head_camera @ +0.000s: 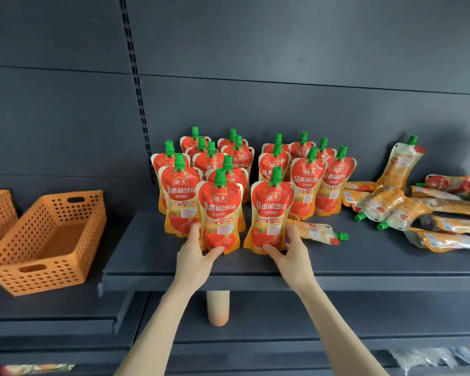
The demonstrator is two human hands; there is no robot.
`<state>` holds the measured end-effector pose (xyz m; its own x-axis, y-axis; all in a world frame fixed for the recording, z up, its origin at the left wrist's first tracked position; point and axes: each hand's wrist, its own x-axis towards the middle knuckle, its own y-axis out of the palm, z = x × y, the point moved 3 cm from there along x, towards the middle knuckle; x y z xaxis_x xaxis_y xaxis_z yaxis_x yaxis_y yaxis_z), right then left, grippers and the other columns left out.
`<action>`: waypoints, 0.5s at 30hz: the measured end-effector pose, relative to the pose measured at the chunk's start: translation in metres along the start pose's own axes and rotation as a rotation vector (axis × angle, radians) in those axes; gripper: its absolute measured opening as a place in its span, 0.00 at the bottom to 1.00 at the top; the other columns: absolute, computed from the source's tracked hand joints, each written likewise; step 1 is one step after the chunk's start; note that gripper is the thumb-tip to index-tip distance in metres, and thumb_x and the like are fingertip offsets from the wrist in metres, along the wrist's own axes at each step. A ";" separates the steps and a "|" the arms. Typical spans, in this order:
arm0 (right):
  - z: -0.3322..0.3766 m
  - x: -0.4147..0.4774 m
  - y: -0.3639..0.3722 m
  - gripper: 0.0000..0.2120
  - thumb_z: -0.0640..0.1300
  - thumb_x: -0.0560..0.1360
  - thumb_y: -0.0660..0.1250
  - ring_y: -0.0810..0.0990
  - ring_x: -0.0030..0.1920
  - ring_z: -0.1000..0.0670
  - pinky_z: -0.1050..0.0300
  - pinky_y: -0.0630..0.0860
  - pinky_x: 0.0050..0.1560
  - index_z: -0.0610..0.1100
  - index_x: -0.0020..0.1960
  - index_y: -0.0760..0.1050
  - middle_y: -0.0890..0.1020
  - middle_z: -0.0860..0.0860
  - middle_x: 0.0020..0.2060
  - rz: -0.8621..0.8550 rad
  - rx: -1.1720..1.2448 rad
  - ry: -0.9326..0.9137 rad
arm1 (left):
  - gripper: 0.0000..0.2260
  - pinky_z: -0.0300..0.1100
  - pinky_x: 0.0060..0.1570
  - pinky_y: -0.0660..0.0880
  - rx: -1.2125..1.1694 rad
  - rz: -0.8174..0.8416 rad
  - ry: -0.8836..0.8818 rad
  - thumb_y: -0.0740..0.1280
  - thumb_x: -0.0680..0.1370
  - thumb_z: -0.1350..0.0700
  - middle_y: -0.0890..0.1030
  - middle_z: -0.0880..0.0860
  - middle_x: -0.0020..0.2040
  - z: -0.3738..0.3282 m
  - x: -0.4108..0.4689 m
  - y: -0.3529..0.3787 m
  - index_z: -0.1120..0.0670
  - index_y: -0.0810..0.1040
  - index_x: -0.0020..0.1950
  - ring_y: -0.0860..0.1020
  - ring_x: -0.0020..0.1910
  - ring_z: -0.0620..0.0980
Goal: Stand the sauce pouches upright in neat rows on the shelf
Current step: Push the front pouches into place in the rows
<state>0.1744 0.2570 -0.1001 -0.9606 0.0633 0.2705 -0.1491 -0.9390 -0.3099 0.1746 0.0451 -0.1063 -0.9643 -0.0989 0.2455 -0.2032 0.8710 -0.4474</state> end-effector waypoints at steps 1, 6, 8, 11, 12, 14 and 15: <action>-0.001 0.000 0.000 0.20 0.39 0.72 0.70 0.76 0.56 0.54 0.66 0.74 0.52 0.49 0.60 0.68 0.78 0.53 0.55 -0.009 -0.015 -0.009 | 0.26 0.47 0.57 0.73 0.001 -0.006 -0.002 0.71 0.73 0.54 0.75 0.48 0.62 0.000 0.000 0.000 0.51 0.63 0.66 0.75 0.60 0.50; 0.000 0.001 -0.001 0.21 0.41 0.71 0.72 0.73 0.59 0.50 0.58 0.73 0.56 0.50 0.60 0.68 0.75 0.50 0.57 -0.029 -0.078 -0.028 | 0.27 0.33 0.50 0.72 -0.051 -0.064 0.035 0.73 0.71 0.56 0.75 0.47 0.59 -0.003 -0.007 0.000 0.51 0.63 0.65 0.76 0.56 0.44; 0.001 -0.002 -0.003 0.22 0.41 0.71 0.72 0.73 0.57 0.52 0.65 0.71 0.52 0.49 0.61 0.68 0.73 0.51 0.57 -0.041 -0.095 -0.030 | 0.27 0.27 0.49 0.70 -0.088 -0.101 0.060 0.73 0.71 0.58 0.74 0.45 0.58 -0.003 -0.011 -0.002 0.51 0.64 0.65 0.74 0.56 0.41; 0.001 -0.009 -0.011 0.20 0.42 0.71 0.71 0.74 0.54 0.55 0.70 0.71 0.47 0.48 0.61 0.70 0.74 0.52 0.57 -0.099 -0.106 -0.033 | 0.25 0.32 0.55 0.69 -0.066 -0.169 0.148 0.72 0.72 0.58 0.71 0.47 0.61 -0.003 -0.021 -0.004 0.53 0.66 0.65 0.72 0.60 0.42; 0.002 -0.012 -0.015 0.18 0.42 0.72 0.71 0.74 0.53 0.55 0.71 0.71 0.46 0.49 0.60 0.70 0.74 0.52 0.56 -0.118 -0.103 -0.028 | 0.24 0.35 0.56 0.68 -0.039 -0.209 0.161 0.72 0.72 0.58 0.71 0.48 0.60 -0.004 -0.025 -0.005 0.54 0.67 0.65 0.71 0.60 0.43; 0.003 -0.017 -0.027 0.14 0.42 0.74 0.69 0.74 0.52 0.56 0.75 0.71 0.44 0.48 0.58 0.72 0.75 0.52 0.54 -0.138 -0.124 -0.020 | 0.20 0.37 0.55 0.68 0.009 -0.313 0.165 0.72 0.72 0.59 0.72 0.48 0.57 -0.008 -0.036 -0.004 0.56 0.71 0.62 0.71 0.58 0.47; 0.003 -0.018 -0.034 0.12 0.41 0.74 0.68 0.75 0.52 0.55 0.77 0.70 0.44 0.47 0.57 0.73 0.76 0.52 0.53 -0.144 -0.145 -0.025 | 0.18 0.34 0.53 0.68 0.019 -0.351 0.177 0.71 0.72 0.60 0.73 0.48 0.55 -0.014 -0.042 -0.002 0.56 0.72 0.60 0.72 0.56 0.48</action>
<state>0.1978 0.2868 -0.0913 -0.9213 0.1829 0.3431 -0.3179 -0.8625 -0.3938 0.2174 0.0540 -0.1036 -0.7915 -0.3036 0.5304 -0.5204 0.7898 -0.3246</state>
